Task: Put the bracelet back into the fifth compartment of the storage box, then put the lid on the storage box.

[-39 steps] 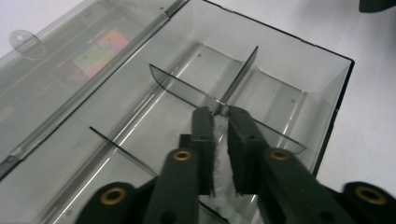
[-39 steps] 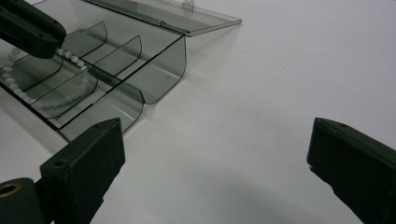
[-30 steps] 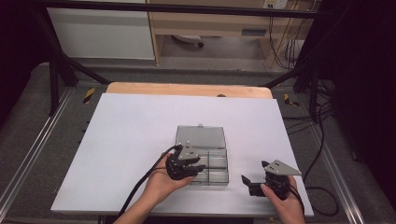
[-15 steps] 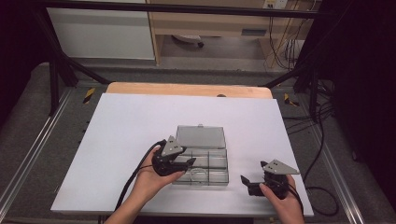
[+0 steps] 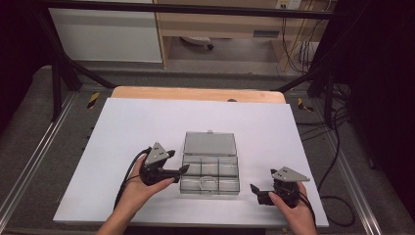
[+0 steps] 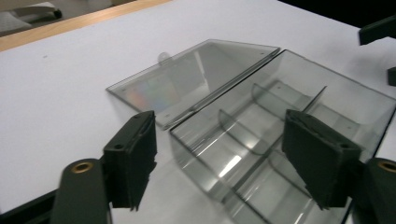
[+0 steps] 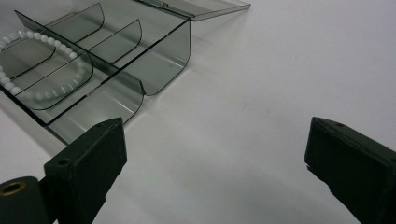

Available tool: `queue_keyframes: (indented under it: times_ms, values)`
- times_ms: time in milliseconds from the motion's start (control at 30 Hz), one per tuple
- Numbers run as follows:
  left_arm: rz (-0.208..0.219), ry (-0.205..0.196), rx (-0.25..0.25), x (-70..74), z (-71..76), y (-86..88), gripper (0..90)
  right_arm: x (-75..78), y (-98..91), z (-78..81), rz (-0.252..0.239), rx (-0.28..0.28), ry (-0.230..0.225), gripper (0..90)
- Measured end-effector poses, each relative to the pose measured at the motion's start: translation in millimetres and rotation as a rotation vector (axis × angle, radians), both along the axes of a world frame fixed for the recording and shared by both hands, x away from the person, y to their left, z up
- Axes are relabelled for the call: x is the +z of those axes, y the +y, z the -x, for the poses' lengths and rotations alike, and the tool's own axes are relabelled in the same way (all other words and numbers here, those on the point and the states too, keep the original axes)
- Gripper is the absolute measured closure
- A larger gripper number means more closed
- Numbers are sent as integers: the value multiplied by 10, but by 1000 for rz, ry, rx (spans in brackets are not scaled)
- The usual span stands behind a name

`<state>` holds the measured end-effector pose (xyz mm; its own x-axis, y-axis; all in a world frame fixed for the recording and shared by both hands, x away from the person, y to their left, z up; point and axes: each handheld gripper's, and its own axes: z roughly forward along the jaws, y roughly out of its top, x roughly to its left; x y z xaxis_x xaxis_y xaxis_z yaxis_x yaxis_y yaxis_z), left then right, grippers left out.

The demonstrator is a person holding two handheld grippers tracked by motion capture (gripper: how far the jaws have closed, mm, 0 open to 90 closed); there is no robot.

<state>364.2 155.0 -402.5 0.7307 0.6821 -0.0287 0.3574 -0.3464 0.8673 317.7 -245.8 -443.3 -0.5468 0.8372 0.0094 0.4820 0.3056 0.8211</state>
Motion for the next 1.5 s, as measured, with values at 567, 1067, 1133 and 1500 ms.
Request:
queue_keyframes:
  times_ms: [567,1067,1133,1500]
  values:
    - [-10,46,35,-121,-125,233,184,161,56,-240,19,-12,22,93]
    - [-34,82,72,-178,-338,278,162,230,201,-785,10,20,32,242]
    - [-44,88,76,-197,-370,282,180,202,196,-825,4,24,43,290]
    - [-103,108,86,-257,-515,279,593,73,114,-1015,20,57,89,629]
